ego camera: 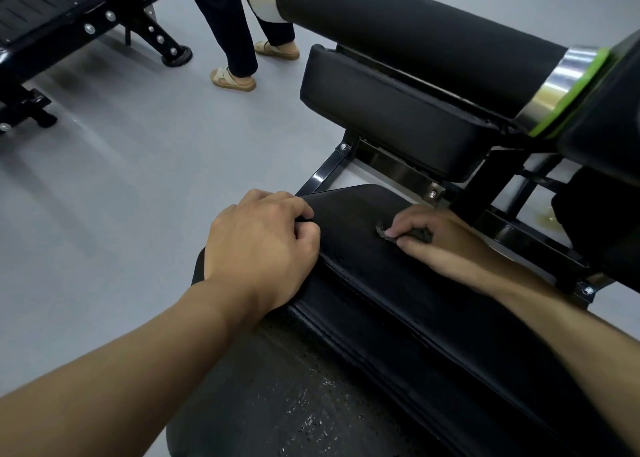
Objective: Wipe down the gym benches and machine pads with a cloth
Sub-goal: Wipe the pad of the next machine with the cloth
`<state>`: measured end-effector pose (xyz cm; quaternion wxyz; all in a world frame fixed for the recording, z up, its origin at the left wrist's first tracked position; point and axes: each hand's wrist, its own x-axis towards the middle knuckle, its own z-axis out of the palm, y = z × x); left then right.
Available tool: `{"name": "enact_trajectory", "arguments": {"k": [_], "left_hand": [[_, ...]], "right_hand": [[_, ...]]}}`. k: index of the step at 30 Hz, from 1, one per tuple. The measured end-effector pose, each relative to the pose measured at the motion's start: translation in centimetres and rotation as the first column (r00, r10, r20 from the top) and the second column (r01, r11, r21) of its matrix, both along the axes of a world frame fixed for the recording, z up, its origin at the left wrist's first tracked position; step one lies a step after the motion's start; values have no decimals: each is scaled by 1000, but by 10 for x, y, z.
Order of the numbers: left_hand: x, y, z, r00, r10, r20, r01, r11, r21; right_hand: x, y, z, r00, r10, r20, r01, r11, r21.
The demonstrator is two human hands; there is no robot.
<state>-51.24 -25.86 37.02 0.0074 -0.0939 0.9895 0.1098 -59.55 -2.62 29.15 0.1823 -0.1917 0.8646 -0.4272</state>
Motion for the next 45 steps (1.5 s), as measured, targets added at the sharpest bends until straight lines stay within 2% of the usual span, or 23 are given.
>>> {"name": "enact_trajectory", "arguments": {"k": [3,8,13,18,20,23,27,29,34,39,40,43,45], "left_hand": [[0,1,1,1000,2,10,-2,1000,1],[1,2,2,1000,-3,-4,3,1000,-5],[1,2,3,1000,17,7,-18,1000,12],[1,3,5,1000,21,7,-21,1000,9],[2,3,6,1000,18,11,-18,1000,11],[1,3,6,1000,23,9,-24,1000,12],[3,4,7,1000,28,7,-29,999,20],[3,4,8,1000,26,5,-26,1000,16],[3,5,8,999,41,0,-41,999,28],[4,8,14,998,57,5,-57,998,37],[4,8,14,998,55,7,-55,998,44],[5,7,14,998,59,-12,-58,997,58],[5,7,15,998,69,-11,-68,996,65]], "right_hand": [[-6,-3,0,1000,11,14,-10,999,-45],[-30,-33,-12,996,-87,6,86,995,52],[0,-3,3,999,44,-16,-45,997,-59],[-29,-46,-8,995,-95,-43,97,994,43],[-19,-35,-3,999,-46,-27,47,998,37],[4,-12,9,996,83,16,-82,994,-72],[-14,-35,-7,997,-17,-79,12,998,-57],[-14,-42,-7,996,-50,-72,48,998,-37],[10,-18,19,993,113,-46,-118,985,-129],[-16,-64,9,998,-59,-8,58,998,-19],[-10,-60,12,999,-50,6,50,998,-44],[13,-35,27,992,128,7,-125,977,-170],[10,-42,25,991,130,-40,-135,970,-202]]}}
